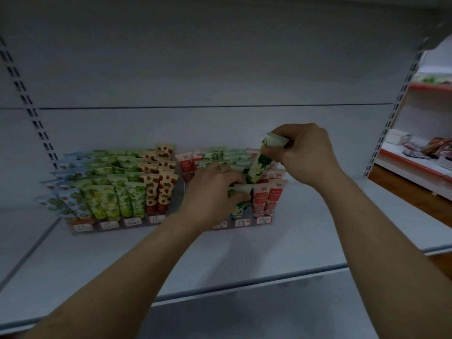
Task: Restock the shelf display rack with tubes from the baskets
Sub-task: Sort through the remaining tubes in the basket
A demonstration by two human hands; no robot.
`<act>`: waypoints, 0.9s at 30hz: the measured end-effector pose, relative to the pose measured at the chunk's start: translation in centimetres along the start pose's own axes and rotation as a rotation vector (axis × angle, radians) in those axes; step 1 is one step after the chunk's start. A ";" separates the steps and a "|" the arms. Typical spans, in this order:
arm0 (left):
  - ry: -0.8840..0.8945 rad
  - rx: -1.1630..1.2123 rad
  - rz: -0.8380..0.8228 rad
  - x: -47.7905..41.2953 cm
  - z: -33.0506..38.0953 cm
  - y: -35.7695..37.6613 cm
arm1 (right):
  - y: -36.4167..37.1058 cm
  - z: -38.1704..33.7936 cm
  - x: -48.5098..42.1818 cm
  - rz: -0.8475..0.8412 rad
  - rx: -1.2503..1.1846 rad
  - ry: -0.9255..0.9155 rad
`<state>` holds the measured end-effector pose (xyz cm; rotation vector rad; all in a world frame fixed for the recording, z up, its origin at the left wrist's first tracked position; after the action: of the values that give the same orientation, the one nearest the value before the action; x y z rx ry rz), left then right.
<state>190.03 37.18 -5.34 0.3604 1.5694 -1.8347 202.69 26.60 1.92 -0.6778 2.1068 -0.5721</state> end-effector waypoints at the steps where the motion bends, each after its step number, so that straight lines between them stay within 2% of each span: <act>1: -0.012 0.009 0.017 -0.1 0.1 0.0 | 0.2 -0.1 0.1 -0.020 0.015 0.000; 10: 0.040 -0.035 0.063 -0.1 0.2 0.5 | 2.5 -2.0 0.0 -0.125 0.279 -0.081; 21: 0.055 0.001 -0.023 0.0 0.1 -0.2 | 5.2 -1.6 1.1 -0.292 0.459 -0.064; 27: 0.062 0.012 -0.032 0.3 -0.2 -0.2 | 5.8 -1.4 2.0 -0.252 0.541 -0.137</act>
<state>189.66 37.23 -5.45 0.4034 1.6150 -1.8747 199.03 29.90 -2.00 -0.6446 1.6413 -1.1473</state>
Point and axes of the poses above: each hand's wrist, its own x-axis away from the middle knuckle, its own y-axis out of the palm, z = x × y, the point moved 5 cm from there along -x, towards the middle knuckle
